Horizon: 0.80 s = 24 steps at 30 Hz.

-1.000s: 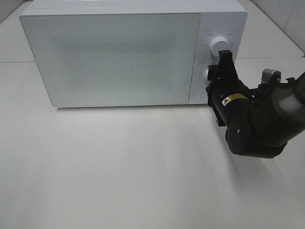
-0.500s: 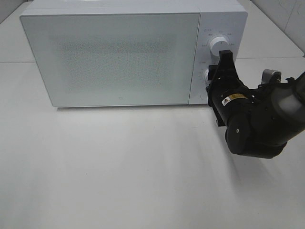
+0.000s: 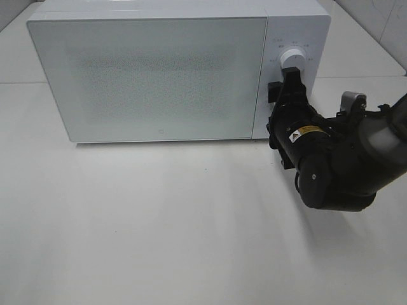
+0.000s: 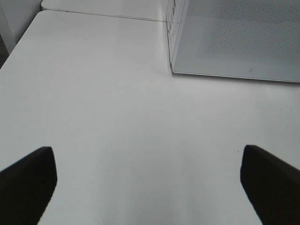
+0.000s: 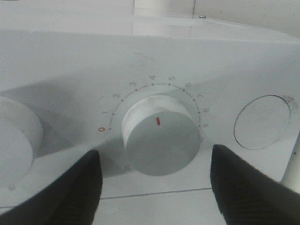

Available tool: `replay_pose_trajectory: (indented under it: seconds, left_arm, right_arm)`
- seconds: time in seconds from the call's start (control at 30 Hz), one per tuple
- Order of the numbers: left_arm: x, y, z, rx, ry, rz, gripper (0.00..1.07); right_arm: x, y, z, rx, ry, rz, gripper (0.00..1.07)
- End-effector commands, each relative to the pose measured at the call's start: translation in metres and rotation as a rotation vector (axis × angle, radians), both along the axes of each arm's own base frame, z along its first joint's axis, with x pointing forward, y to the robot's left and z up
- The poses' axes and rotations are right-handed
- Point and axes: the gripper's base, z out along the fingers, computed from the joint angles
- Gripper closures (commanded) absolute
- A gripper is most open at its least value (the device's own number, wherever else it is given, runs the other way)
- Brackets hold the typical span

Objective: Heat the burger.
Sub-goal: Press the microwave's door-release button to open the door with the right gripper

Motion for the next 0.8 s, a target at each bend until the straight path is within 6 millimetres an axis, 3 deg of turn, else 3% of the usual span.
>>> replay_pose_trajectory:
  seconds: [0.03,0.4,0.8]
  left_arm:
    - [-0.002,-0.001,0.001,-0.006,-0.032,-0.002,0.06]
    - [-0.002,-0.001,0.001,-0.006,-0.032,-0.002,0.06]
    - [-0.002,-0.001,0.001,-0.006,-0.032,-0.002,0.06]
  right_arm:
    - [-0.001,-0.002,0.016,-0.005,-0.121,-0.004,0.39]
    - [-0.021,-0.005,0.028,-0.151,-0.038,0.100,0.38]
    - [-0.041,-0.005,0.046,-0.583,0.091,0.307,0.38]
